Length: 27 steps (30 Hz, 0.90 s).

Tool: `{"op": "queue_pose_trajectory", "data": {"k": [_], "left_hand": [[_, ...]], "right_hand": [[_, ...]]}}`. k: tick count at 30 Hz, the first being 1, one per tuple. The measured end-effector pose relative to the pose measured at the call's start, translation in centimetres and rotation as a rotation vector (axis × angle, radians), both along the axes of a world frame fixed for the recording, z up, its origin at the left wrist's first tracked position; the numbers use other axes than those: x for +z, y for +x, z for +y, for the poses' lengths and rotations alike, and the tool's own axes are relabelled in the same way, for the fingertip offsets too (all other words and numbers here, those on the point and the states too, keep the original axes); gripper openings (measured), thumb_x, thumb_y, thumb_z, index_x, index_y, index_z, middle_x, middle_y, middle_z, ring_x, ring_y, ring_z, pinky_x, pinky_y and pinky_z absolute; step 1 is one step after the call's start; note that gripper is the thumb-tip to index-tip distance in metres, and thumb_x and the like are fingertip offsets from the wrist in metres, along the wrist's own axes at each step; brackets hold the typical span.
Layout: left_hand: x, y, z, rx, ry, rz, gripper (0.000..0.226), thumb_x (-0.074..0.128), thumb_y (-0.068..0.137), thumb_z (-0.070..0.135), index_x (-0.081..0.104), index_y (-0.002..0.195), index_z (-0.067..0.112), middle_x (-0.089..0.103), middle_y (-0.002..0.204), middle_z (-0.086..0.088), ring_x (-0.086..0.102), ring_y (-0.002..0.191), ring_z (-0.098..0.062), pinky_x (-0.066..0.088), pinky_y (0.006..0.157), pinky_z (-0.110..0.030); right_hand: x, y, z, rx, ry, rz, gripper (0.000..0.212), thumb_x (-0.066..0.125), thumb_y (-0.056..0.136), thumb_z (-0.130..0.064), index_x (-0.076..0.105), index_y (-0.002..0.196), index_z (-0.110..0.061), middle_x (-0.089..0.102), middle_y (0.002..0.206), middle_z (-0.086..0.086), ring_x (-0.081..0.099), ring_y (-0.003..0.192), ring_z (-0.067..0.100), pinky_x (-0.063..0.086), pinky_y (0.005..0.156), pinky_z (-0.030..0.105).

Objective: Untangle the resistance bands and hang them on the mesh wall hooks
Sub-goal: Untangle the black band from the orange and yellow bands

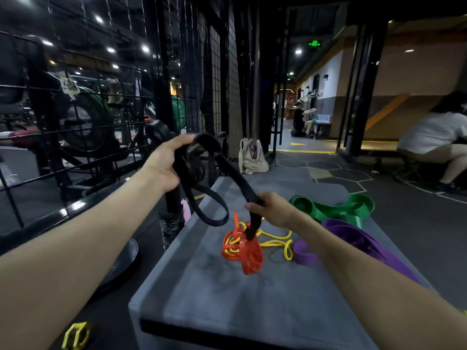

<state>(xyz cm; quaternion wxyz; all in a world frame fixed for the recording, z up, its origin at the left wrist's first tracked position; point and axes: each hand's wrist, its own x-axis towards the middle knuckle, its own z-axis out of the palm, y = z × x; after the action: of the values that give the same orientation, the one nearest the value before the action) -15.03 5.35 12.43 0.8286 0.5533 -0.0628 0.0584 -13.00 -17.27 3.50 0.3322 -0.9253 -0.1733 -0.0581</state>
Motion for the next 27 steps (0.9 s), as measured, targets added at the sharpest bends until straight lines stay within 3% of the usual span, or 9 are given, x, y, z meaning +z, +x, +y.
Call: {"op": "queue_pose_trajectory", "data": {"k": [2,5,9,12,14,19,21,23,27], "left_hand": [[-1.6,0.3,0.3,0.007,0.064,0.066,0.030,0.061,0.086,0.019,0.071,0.059,0.016,0.070,0.060,0.001,0.066,0.050,-0.014,0.052,0.050,-0.021],[-4.2,0.3,0.3,-0.020,0.159,0.150,0.007,0.067,0.079,0.020,0.069,0.079,0.014,0.070,0.064,-0.001,0.065,0.052,-0.015,0.052,0.056,-0.025],[-6.3,0.8,-0.1,-0.016,0.218,0.186,0.040,0.079,0.060,0.023,0.070,0.094,0.005,0.071,0.079,-0.009,0.064,0.068,-0.022,0.055,0.064,-0.030],[-6.5,0.6,-0.4,-0.030,0.213,0.193,0.057,0.082,0.057,0.021,0.067,0.107,-0.003,0.067,0.107,-0.022,0.064,0.101,-0.035,0.050,0.094,-0.048],[-6.7,0.6,-0.4,-0.069,0.244,0.199,0.064,0.083,0.053,0.025,0.067,0.109,-0.002,0.066,0.112,-0.023,0.063,0.107,-0.035,0.046,0.098,-0.051],[-7.6,0.9,-0.2,-0.104,0.291,0.192,0.040,0.080,0.060,0.025,0.072,0.093,0.005,0.068,0.109,-0.018,0.060,0.112,-0.034,0.043,0.102,-0.045],[-7.7,0.7,-0.6,-0.072,0.340,0.171,0.024,0.075,0.074,0.022,0.070,0.091,0.006,0.071,0.100,-0.014,0.063,0.103,-0.032,0.047,0.095,-0.040],[-8.0,0.6,-0.8,-0.036,0.352,0.148,0.012,0.065,0.086,0.019,0.067,0.081,0.008,0.072,0.074,-0.006,0.063,0.081,-0.025,0.052,0.075,-0.033],[-8.5,0.3,-1.3,0.009,0.236,0.167,0.022,0.058,0.091,0.021,0.061,0.072,0.011,0.065,0.052,0.003,0.061,0.059,-0.015,0.047,0.061,-0.027]], "right_hand": [[0.0,0.0,-0.2,-0.018,0.114,-0.006,0.030,0.052,0.094,-0.028,0.049,0.069,-0.011,0.049,0.060,0.000,0.043,0.053,0.011,0.033,0.051,0.022],[0.6,-0.4,-0.6,-0.046,0.321,-0.016,0.030,0.050,0.096,-0.024,0.047,0.068,-0.014,0.048,0.060,0.000,0.044,0.056,0.012,0.035,0.053,0.024],[1.5,-0.3,-0.8,-0.094,0.469,0.008,0.027,0.051,0.096,-0.026,0.049,0.075,-0.010,0.047,0.060,0.000,0.042,0.054,0.012,0.033,0.052,0.025],[2.1,-0.4,-0.7,-0.089,0.523,0.052,0.028,0.051,0.096,-0.026,0.047,0.070,-0.014,0.048,0.061,0.002,0.044,0.055,0.016,0.036,0.055,0.029],[2.1,-0.4,-0.8,-0.080,0.545,0.077,0.027,0.050,0.096,-0.024,0.047,0.071,-0.015,0.049,0.066,0.001,0.045,0.060,0.015,0.038,0.060,0.027],[1.6,-0.5,-1.2,-0.050,0.654,0.158,0.015,0.048,0.097,-0.017,0.050,0.084,-0.009,0.059,0.081,0.010,0.056,0.070,0.017,0.040,0.061,0.021],[1.3,-0.8,-1.3,-0.043,0.680,0.201,0.010,0.048,0.097,-0.014,0.049,0.091,-0.006,0.062,0.082,0.009,0.061,0.069,0.012,0.042,0.053,0.019],[1.2,-1.2,-1.2,-0.053,0.667,0.233,0.009,0.050,0.096,-0.013,0.047,0.097,-0.004,0.063,0.087,0.012,0.062,0.070,0.010,0.045,0.052,0.022],[0.6,-1.5,-0.2,-0.073,0.621,0.278,0.009,0.054,0.093,-0.009,0.049,0.086,-0.009,0.064,0.087,0.013,0.062,0.072,0.016,0.043,0.062,0.031]]}}
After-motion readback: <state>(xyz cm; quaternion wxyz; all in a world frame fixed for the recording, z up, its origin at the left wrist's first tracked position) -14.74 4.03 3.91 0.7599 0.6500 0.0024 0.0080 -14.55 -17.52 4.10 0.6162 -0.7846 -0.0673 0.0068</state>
